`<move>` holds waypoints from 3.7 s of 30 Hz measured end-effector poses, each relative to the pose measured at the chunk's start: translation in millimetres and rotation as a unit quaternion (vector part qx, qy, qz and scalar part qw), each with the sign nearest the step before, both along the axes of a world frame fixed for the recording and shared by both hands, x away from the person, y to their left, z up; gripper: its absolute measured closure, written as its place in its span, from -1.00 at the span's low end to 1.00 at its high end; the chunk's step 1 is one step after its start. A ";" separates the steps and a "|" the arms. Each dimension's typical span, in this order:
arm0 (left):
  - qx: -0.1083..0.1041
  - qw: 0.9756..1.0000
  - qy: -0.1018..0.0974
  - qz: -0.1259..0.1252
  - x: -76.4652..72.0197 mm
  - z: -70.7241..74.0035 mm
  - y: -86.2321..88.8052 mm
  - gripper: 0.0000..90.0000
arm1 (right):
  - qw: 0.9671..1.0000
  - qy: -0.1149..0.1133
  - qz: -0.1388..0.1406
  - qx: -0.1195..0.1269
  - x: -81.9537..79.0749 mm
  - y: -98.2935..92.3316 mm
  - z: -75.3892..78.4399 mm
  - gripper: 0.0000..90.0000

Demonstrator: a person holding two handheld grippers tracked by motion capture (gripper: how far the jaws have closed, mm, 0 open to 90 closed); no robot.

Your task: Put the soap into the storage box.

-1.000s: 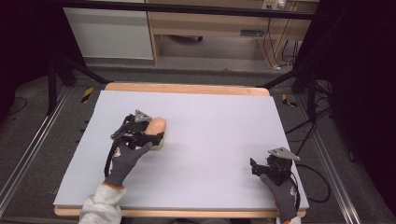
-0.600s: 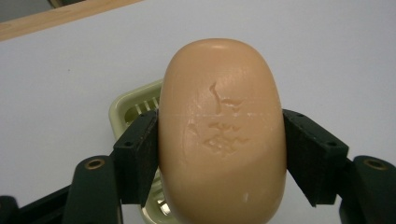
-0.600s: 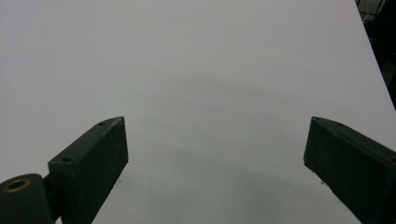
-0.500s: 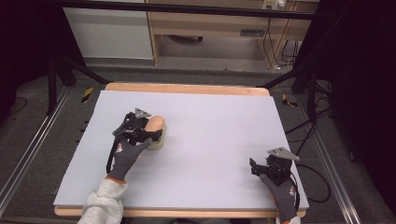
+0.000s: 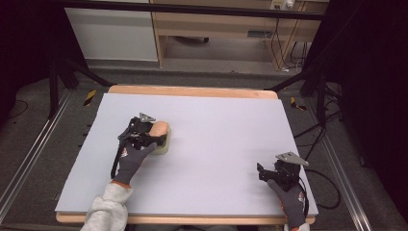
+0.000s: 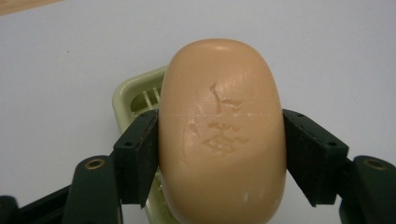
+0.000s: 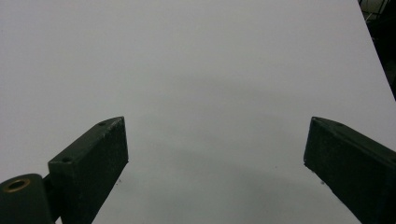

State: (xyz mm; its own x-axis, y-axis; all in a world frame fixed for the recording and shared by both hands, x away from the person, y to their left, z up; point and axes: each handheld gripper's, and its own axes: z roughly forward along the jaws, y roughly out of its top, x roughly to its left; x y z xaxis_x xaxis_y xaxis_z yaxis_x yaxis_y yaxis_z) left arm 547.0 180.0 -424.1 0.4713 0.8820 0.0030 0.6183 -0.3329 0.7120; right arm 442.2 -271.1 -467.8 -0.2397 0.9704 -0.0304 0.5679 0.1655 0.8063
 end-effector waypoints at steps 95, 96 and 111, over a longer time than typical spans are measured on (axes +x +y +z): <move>-0.047 0.998 -0.032 0.015 -63.0 -7.7 61.2 -0.50 | 1.000 -0.002 -0.024 -0.003 -2.4 -8.3 -0.5 -0.86; -0.047 0.998 -0.034 0.018 -66.2 -9.5 63.5 -0.49 | 1.000 -0.003 -0.025 -0.003 -2.5 -8.7 -0.5 -0.86; -0.044 0.996 -0.055 0.053 -96.8 -28.6 98.9 -0.49 | 0.999 0.000 -0.039 0.000 -2.9 -18.3 -2.2 -0.86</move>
